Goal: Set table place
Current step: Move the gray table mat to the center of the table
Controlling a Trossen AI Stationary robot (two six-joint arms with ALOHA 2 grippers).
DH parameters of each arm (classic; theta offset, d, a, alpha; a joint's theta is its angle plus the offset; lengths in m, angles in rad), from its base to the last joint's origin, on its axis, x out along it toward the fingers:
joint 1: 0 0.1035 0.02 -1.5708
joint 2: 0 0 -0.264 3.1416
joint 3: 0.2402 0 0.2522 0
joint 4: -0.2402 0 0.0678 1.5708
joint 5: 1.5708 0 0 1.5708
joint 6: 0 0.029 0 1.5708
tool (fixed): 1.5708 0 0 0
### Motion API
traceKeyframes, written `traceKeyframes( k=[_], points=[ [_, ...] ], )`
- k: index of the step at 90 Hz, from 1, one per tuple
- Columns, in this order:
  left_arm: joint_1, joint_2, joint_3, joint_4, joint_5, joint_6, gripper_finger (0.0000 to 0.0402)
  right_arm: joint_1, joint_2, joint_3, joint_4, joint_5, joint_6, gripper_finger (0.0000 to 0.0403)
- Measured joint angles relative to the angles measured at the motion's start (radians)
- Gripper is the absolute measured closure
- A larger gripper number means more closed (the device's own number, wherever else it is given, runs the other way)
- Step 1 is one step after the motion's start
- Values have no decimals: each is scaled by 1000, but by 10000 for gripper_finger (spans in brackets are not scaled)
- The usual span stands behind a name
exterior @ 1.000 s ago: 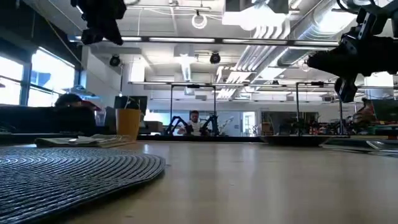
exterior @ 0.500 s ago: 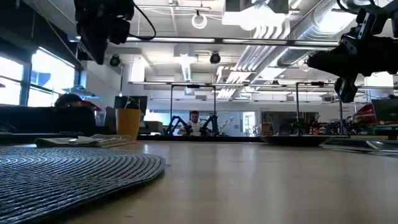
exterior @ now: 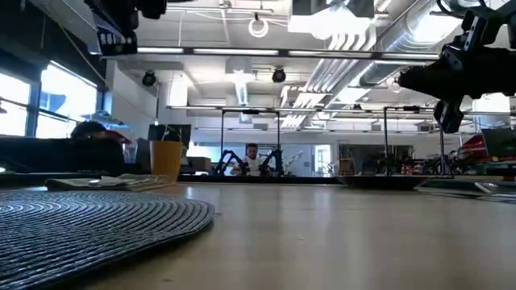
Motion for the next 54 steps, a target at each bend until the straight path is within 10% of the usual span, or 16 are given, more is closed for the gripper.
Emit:
traceKeyframes(
  k=[36, 54],
  points=[
    [-186, 38, -343, 440, 28, -260, 397, 0, 0, 0, 1, 0, 17, 403],
    [-209, 122, -358, 434, 233, -191, 397, 0, 0, 0, 1, 0, 16, 403]
  ],
)
